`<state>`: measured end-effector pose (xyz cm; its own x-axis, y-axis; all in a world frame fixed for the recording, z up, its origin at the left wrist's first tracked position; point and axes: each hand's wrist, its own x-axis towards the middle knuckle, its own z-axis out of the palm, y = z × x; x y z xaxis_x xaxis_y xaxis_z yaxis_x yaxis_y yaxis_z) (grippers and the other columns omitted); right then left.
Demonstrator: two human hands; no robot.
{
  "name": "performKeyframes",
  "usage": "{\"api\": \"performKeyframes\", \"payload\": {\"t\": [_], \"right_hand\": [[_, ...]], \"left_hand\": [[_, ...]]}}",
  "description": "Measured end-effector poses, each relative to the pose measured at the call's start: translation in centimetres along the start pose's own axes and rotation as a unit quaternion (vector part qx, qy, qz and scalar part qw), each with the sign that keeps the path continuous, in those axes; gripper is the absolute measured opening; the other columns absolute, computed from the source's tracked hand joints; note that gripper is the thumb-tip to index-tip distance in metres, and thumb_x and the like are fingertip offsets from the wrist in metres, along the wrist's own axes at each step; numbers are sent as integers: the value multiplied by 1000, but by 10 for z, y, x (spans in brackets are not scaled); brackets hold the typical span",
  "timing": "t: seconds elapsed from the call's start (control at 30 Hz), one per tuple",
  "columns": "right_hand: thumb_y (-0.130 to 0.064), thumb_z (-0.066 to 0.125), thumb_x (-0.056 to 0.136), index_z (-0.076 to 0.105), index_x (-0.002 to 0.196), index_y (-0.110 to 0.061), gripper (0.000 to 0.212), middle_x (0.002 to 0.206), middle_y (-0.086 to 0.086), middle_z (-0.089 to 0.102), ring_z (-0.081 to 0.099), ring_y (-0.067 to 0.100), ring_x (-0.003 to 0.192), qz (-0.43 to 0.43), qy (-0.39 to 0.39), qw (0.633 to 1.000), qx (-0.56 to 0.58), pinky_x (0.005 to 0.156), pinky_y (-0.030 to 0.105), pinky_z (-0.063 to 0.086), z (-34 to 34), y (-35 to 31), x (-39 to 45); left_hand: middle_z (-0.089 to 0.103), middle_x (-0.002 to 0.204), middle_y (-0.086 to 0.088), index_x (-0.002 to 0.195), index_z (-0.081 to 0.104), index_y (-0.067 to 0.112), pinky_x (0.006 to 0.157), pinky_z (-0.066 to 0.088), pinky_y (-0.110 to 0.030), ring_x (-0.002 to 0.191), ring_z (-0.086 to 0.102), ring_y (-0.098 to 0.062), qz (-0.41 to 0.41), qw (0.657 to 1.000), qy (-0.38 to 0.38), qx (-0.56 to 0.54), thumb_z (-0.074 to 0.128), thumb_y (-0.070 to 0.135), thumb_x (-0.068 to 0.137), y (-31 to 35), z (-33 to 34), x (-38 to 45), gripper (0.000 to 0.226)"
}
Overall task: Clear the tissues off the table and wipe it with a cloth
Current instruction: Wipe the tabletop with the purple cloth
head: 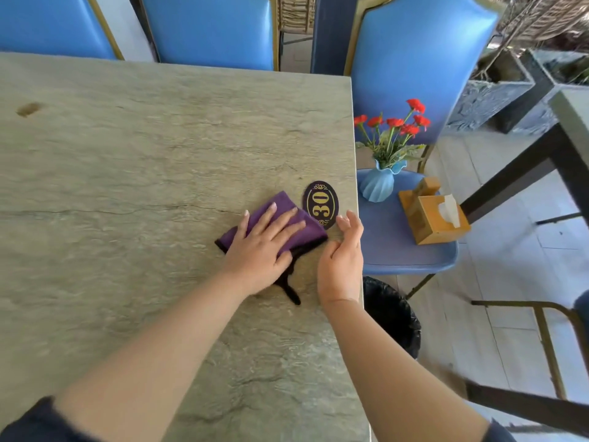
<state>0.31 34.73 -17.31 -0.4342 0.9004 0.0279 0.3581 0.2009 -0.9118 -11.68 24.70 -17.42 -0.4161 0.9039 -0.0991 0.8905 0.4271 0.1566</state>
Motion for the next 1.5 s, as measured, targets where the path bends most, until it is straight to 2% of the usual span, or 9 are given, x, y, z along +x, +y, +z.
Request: {"api": "performKeyframes", "payload": {"t": [0.1,0.33,0.6,0.7,0.77,0.83,0.93,1.13,1.5], "right_hand": [[5,34,87,31,143,-17,60,141,2,49,50,19,125,7,-3,1000,-3,102,30,39,0,1,0],[2,35,89,30,142,-20,58,139,-1,51,53,19,119,0,-2,1000,-13,90,22,38,1,5,-1],[1,34,89,31,141,-20,56,137,-2,52,51,13,118,-1,-23,1000,-18,90,17,33,-8,3,-6],[-1,36,89,32,142,-17,56,141,2,47,44,18,128,-28,-33,995,-90,106,30,36,-3,5,-6],[-2,36,92,28,146,-12,56,150,9,36,29,22,140,-56,-49,979,-189,117,34,23,4,7,-5],[-2,33,94,21,149,-8,56,157,12,22,12,23,147,-63,-63,963,-255,121,32,8,11,9,-3],[2,30,93,18,150,-5,59,158,13,16,3,23,149,-63,-56,957,-277,122,34,5,16,10,1],[3,30,92,11,151,-6,63,160,13,11,-1,23,149,-67,-67,958,-271,122,34,2,16,9,1],[8,26,91,16,150,-5,61,160,13,12,1,22,149,-31,-105,974,-197,121,32,2,3,-2,-2]], "left_hand": [[4,159,20,149,13,44,118,3,-54,148,-2,-11,40,999,-10,27,19,46,88,-17,2,-13,62],[-12,159,17,150,-2,43,114,-9,-59,147,-17,-17,-124,992,-31,-8,20,45,97,-2,-5,73,57],[23,157,14,146,32,37,120,10,-47,147,12,-12,27,998,54,-15,24,39,89,-28,8,-21,58],[16,160,11,150,24,34,121,4,-41,148,7,-11,-69,994,78,-29,23,36,93,-40,6,-10,56],[9,161,8,151,19,30,121,0,-38,148,1,-12,-155,982,91,-63,24,32,98,-42,2,17,53],[8,161,6,152,20,26,121,-1,-38,149,0,-14,-214,968,99,-90,23,29,100,-44,-2,49,52],[6,162,3,152,16,22,120,0,-43,149,-2,-19,-248,957,72,-132,18,24,100,-50,-14,101,52],[-4,160,20,148,16,44,111,-11,-64,147,-12,-14,-162,980,-19,-114,13,29,98,-27,-23,150,52],[11,159,18,146,18,48,118,7,-54,149,3,-13,-52,999,12,-11,13,43,91,-6,6,-32,56]]}}
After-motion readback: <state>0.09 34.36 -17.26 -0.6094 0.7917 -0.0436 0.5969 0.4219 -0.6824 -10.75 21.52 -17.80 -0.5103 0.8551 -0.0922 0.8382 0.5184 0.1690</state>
